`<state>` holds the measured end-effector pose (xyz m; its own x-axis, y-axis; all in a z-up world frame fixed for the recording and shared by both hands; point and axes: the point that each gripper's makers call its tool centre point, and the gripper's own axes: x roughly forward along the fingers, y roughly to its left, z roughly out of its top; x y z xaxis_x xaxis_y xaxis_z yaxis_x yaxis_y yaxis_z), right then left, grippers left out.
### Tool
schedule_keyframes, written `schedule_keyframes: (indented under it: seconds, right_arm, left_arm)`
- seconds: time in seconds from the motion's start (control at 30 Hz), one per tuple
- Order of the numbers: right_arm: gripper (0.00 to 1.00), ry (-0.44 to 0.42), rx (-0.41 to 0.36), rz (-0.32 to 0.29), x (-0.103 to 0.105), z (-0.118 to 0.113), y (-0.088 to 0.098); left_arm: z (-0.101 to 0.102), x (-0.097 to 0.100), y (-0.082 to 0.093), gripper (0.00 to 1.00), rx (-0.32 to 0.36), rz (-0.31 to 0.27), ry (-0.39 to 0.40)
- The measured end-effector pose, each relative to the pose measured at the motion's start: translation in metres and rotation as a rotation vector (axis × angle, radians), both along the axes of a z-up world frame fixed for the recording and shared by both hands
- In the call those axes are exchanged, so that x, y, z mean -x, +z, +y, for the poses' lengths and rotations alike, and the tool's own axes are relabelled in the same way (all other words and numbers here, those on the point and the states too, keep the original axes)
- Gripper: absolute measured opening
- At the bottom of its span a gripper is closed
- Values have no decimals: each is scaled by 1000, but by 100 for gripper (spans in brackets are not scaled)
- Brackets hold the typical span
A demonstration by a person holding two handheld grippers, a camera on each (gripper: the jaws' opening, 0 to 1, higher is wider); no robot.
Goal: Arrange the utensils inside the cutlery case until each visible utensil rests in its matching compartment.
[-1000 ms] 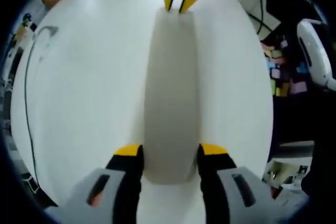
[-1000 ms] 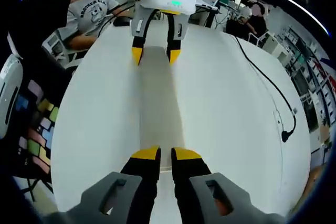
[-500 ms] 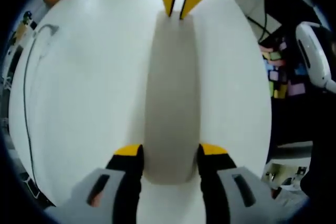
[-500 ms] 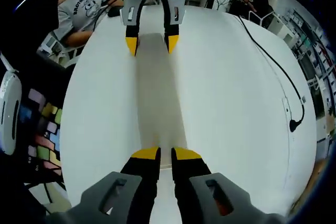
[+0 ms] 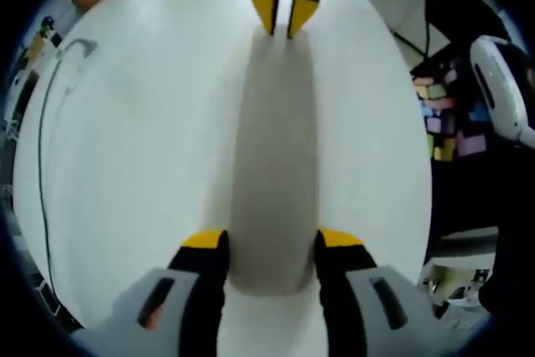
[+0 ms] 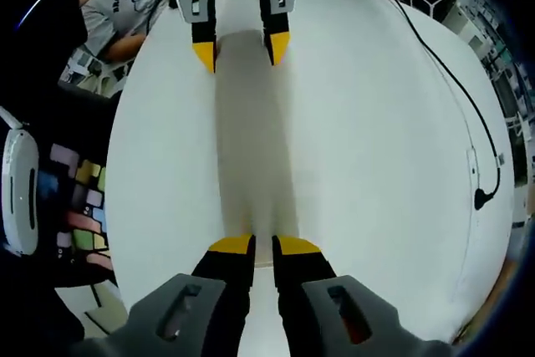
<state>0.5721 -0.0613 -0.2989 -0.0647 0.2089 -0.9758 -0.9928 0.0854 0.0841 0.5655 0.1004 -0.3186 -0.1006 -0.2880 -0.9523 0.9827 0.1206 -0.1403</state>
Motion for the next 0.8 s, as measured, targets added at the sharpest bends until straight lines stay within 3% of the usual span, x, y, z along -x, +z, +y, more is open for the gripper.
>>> schedule_keyframes:
  seconds: [0.2, 0.23, 0.27, 0.3, 0.63, 0.8]
  right_arm:
    - [6, 7, 18, 3, 2, 0, 0]
    - [2, 91, -45, -33, 0, 18, -5]
    - [2, 26, 15, -3, 7, 15, -5]
    - [2, 39, 35, -3, 8, 14, -4]
    - [1, 31, 40, -8, 0, 0, 0]
    - [2, 43, 61, -23, -1, 1, -1]
  left_arm:
    - [0, 0, 0, 44, -2, -5, 0]
    - [0, 0, 0, 44, -3, -7, -2]
    - [0, 0, 0, 44, -3, -7, -3]
    - [0, 0, 0, 44, -4, -8, -3]
    - [1, -1, 4, 44, 49, -13, 16]
    - [6, -3, 18, 43, 63, -50, 32]
